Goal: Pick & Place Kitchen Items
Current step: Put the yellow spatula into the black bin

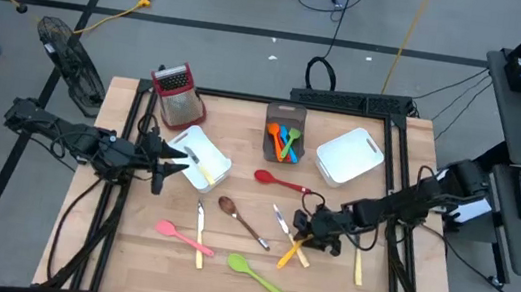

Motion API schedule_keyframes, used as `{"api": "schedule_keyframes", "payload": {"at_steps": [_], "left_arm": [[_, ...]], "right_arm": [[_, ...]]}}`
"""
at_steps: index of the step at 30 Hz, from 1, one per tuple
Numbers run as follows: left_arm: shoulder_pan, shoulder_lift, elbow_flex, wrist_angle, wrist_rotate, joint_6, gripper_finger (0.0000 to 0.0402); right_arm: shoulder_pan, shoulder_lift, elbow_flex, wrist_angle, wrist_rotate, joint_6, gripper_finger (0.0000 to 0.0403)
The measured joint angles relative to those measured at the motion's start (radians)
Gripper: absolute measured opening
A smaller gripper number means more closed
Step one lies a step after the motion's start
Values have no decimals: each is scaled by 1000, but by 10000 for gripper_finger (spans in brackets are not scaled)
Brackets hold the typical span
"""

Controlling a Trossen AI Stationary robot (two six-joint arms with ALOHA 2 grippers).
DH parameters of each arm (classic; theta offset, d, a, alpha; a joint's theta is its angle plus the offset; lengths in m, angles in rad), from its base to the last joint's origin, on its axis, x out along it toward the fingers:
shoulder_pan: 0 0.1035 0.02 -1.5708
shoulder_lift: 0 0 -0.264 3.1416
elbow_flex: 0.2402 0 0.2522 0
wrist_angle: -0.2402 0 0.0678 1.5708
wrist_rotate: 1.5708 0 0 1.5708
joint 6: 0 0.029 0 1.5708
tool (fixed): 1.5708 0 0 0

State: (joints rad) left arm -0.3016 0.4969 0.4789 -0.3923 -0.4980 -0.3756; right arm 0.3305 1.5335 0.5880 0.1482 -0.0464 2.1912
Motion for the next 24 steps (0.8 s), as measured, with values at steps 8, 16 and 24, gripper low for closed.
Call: {"api": "schedule_keyframes", "payload": {"at_steps": [8, 16, 24], "left_arm": [[0, 0, 0, 0, 0, 0, 154], [0, 0, 0, 0, 1, 0, 154], [0, 0, 0, 0, 1, -7, 154]], "right_arm": [[2, 1, 0, -50, 153, -14, 118], [6, 1, 0, -77, 215, -54, 26], [6, -2, -2, -43, 218, -86, 18]]}}
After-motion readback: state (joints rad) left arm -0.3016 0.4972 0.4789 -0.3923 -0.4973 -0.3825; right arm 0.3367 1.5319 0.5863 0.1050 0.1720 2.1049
